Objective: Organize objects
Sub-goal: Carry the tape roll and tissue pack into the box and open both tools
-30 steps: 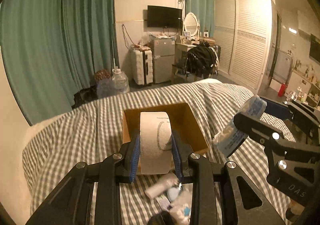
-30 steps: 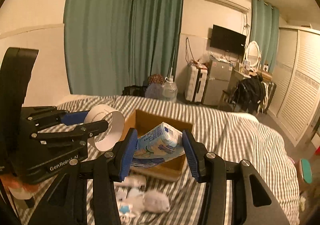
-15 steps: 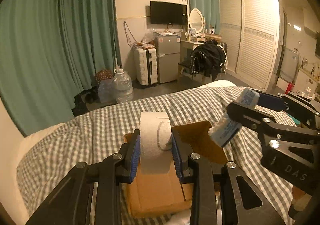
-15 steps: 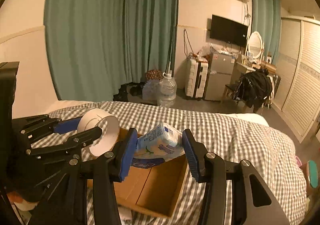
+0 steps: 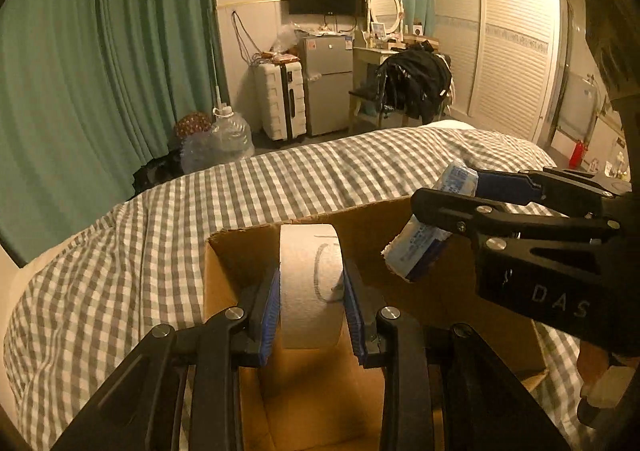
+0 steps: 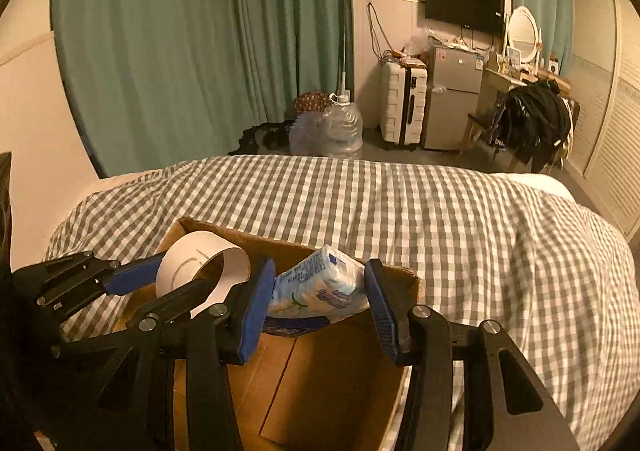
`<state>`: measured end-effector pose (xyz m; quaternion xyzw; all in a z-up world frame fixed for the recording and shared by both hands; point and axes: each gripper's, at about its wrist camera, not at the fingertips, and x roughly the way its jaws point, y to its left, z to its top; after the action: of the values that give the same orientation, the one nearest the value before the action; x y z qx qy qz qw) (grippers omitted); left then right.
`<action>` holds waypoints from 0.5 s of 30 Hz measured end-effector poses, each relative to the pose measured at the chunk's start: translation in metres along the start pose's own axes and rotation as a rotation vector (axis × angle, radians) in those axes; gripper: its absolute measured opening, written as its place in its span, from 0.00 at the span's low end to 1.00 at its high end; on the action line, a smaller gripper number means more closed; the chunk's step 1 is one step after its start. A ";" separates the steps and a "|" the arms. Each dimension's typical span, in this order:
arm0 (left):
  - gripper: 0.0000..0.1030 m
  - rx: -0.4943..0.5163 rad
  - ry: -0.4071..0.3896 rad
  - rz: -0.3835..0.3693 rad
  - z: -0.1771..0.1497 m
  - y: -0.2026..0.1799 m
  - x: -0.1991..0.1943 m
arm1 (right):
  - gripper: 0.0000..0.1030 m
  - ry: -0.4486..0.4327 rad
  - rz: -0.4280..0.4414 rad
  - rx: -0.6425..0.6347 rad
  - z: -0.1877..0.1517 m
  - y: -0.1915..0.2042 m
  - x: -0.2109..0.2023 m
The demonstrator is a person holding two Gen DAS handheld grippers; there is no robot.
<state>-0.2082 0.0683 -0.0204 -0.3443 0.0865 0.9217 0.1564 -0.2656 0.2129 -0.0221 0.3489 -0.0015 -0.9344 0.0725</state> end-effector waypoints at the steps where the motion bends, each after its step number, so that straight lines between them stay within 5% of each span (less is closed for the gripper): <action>1: 0.29 0.002 -0.001 -0.001 -0.001 0.000 0.002 | 0.47 0.001 0.006 0.006 0.000 -0.002 0.002; 4: 0.38 0.005 0.002 0.006 -0.001 -0.003 0.005 | 0.51 -0.008 0.034 0.037 -0.003 -0.007 0.000; 5: 0.56 0.006 0.002 0.014 -0.002 -0.004 0.003 | 0.65 -0.018 0.041 0.046 -0.002 -0.009 -0.001; 7: 0.78 0.004 -0.015 0.040 -0.003 -0.005 -0.004 | 0.76 -0.058 0.035 0.069 -0.002 -0.013 -0.011; 15: 0.87 -0.043 -0.074 0.076 0.001 0.002 -0.067 | 0.81 -0.156 0.027 0.113 0.011 -0.015 -0.084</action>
<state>-0.1616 0.0517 0.0241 -0.3099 0.0740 0.9407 0.1168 -0.2122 0.2388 0.0404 0.2783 -0.0644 -0.9561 0.0652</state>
